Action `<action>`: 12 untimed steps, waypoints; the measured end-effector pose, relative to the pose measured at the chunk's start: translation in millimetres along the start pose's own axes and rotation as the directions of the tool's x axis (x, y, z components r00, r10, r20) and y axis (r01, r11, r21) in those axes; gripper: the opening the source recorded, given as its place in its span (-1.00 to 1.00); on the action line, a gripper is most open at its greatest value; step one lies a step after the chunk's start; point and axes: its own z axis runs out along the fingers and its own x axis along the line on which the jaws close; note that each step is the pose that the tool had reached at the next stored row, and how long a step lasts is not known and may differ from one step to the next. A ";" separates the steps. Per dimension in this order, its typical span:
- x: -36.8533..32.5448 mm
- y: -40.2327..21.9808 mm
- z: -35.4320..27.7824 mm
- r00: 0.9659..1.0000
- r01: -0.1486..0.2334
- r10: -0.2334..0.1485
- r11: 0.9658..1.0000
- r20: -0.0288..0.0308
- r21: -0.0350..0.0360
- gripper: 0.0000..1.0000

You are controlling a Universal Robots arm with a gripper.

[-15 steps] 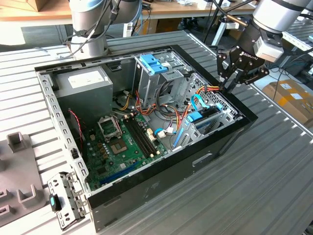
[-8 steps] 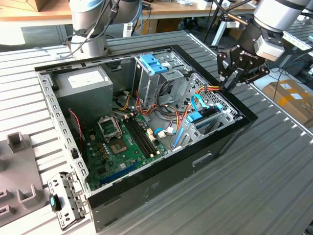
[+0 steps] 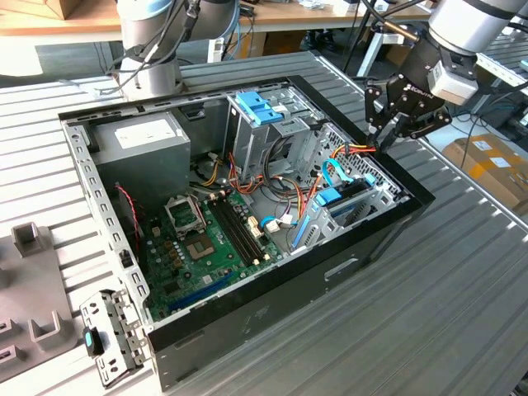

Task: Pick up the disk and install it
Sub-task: 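Insert the second disk wire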

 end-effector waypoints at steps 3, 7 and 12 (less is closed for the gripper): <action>0.8 -0.7 0.0 1.000 0.000 0.000 1.000 -0.002 -0.002 -0.35; 0.9 -0.8 0.0 1.000 0.000 0.000 1.000 -0.005 -0.005 -0.35; 0.9 -0.8 0.0 1.000 0.000 0.000 1.000 -0.005 -0.005 -0.38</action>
